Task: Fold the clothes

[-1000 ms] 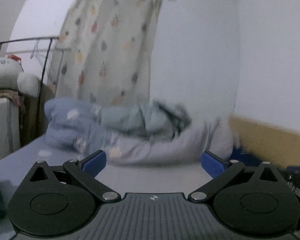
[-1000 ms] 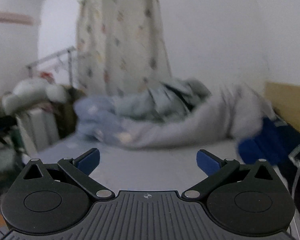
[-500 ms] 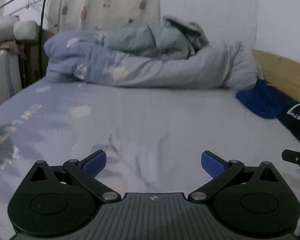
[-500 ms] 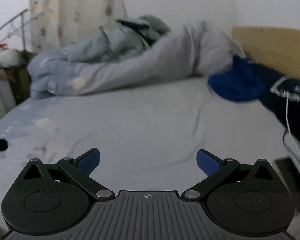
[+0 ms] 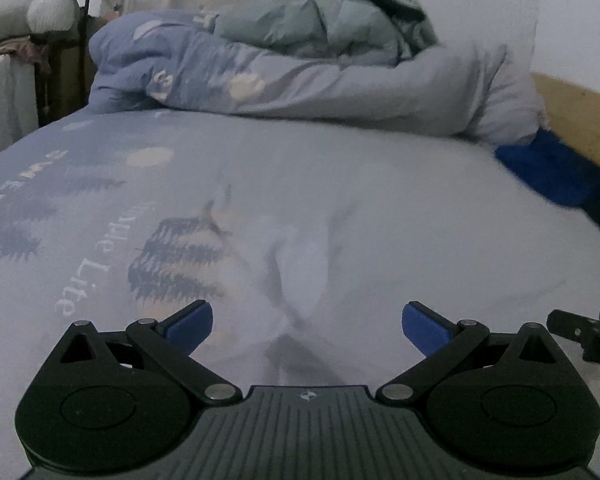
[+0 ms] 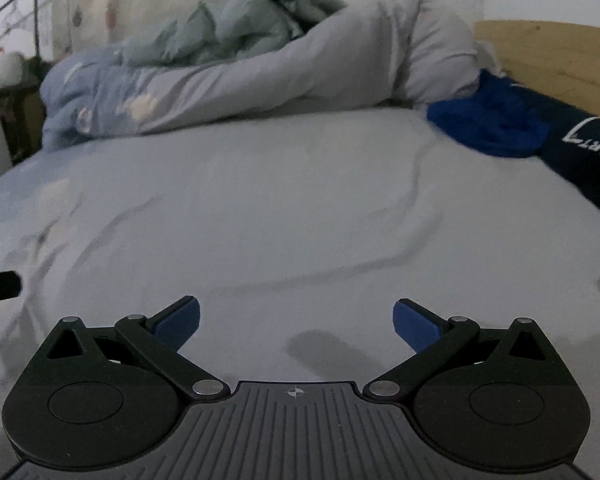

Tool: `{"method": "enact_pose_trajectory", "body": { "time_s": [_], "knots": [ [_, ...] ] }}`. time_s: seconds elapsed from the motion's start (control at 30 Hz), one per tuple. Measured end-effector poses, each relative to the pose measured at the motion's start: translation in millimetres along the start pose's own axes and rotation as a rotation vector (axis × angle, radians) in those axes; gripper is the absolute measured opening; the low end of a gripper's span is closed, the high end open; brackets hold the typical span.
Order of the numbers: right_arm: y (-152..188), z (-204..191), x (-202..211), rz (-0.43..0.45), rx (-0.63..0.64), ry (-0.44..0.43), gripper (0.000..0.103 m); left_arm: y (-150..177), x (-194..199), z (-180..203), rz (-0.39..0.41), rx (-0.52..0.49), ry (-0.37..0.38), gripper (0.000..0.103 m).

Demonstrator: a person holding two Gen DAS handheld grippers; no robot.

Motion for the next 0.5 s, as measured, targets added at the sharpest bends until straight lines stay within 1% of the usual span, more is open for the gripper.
{"method": "enact_pose_trajectory", "body": {
  "time_s": [0.07,0.17,0.33,0.5],
  "knots": [
    [4,-7,-7,-0.015,0.027,-0.013,0.103,-2,-4,2,0.008,-0.002,0.017,0.103],
    [7,-9,-14,-0.016,0.022,-0.023,0.103,1,-10,5,0.006,0.0,0.038,0.103],
    [7,-6,-27,-0.01,0.018,0.002,0.103,11,-20,12,-0.016,-0.044,0.044,0.103],
    [6,-7,-39,0.018,0.037,0.02,0.103,18,-27,14,-0.039,-0.038,0.054,0.103]
  ]
}}
Point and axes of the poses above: each gripper's, at about its wrist camera, not at the fingertips, and x roughly against the way its jaws point, z to its right, y to its underside, the point moved 10 cm from there along -x, roughly the way its jaws point, and after that the axes turned 4 degrees about -y, right-handed, at the moved point
